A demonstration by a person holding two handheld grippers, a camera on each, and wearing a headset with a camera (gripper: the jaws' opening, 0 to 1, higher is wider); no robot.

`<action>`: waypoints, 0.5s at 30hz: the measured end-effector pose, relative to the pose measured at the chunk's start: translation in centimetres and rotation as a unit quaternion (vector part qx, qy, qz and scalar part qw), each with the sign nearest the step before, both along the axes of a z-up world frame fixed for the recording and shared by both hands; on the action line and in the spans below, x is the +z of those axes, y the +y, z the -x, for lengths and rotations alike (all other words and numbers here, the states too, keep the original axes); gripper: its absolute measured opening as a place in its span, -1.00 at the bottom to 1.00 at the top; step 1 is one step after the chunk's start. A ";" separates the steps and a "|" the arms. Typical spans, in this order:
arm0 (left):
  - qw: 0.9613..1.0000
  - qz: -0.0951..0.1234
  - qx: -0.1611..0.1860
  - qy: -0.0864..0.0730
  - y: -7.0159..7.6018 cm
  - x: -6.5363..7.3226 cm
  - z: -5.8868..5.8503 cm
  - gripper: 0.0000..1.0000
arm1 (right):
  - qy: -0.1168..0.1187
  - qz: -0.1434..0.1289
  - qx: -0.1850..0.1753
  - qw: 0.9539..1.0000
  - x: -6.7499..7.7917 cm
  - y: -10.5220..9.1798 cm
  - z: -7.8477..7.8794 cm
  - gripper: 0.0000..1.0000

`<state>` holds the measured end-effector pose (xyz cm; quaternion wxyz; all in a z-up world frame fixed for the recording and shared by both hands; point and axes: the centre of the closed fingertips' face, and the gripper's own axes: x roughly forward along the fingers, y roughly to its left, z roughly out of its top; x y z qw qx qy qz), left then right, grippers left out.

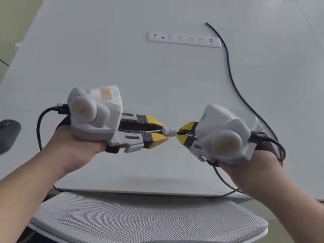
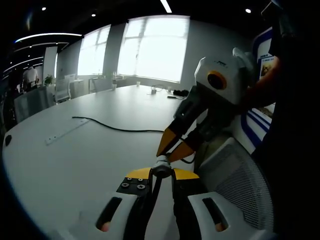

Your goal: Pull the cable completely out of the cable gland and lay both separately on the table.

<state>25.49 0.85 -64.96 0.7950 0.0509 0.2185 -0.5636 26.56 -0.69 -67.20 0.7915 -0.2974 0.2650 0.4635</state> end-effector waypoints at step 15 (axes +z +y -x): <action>1.000 -0.002 0.002 -0.004 0.1 0.0 -0.2 -0.70 | 0.031 -0.025 -0.071 0.997 -0.8 -1.5 -0.8 -0.99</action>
